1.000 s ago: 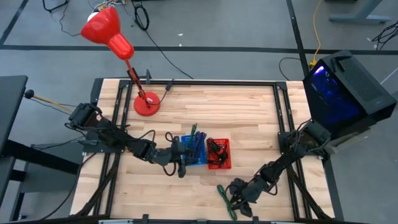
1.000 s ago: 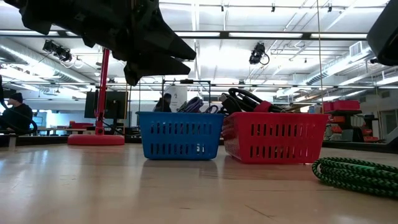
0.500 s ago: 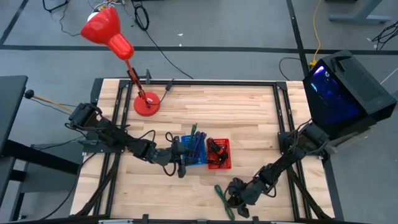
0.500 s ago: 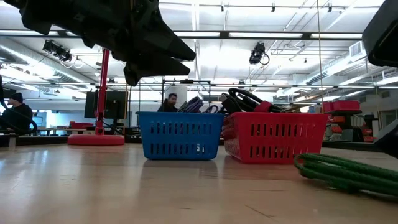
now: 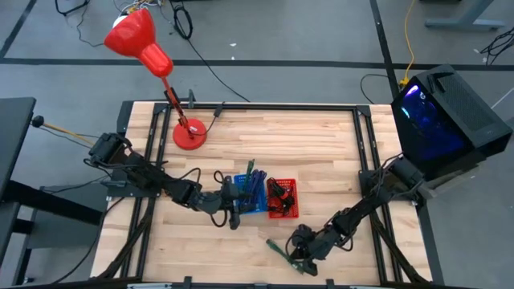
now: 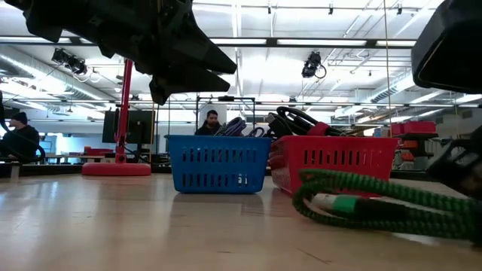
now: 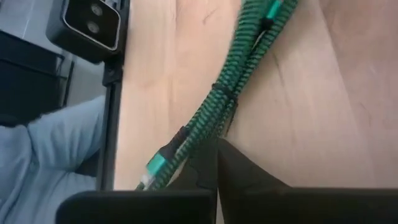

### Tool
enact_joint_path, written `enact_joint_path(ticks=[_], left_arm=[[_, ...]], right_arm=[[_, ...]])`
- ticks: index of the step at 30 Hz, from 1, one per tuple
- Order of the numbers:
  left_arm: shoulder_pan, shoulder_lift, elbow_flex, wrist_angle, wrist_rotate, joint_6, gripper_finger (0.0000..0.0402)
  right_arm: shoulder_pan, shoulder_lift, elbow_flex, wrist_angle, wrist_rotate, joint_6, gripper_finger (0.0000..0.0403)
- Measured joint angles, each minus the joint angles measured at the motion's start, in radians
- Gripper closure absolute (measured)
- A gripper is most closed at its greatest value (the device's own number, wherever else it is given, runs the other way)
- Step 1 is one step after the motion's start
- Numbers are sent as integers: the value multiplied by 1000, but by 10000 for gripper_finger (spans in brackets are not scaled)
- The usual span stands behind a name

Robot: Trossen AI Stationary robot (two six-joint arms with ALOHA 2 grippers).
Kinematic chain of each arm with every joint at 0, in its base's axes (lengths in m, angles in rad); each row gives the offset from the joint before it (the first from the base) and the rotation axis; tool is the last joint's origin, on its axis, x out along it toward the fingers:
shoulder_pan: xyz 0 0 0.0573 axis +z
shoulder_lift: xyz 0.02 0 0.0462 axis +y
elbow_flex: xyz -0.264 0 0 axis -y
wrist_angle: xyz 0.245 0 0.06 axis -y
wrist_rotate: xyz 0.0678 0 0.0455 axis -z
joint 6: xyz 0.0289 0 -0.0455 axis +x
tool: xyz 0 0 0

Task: Pick & Place USB Port
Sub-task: Put the green charger cable into the blue bin

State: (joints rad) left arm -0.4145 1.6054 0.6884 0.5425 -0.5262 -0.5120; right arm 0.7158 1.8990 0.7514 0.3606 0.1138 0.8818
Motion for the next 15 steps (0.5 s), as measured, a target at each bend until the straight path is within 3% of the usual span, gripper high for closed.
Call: enact_joint_path(ticks=[11,15], left_arm=[[0,0,0,4,-1,-1,225],[0,0,0,5,-1,-1,225]], right_arm=[[-39,-293,-5,-261,63,-163,402],[-17,-305,-1,-257,66,-158,403]])
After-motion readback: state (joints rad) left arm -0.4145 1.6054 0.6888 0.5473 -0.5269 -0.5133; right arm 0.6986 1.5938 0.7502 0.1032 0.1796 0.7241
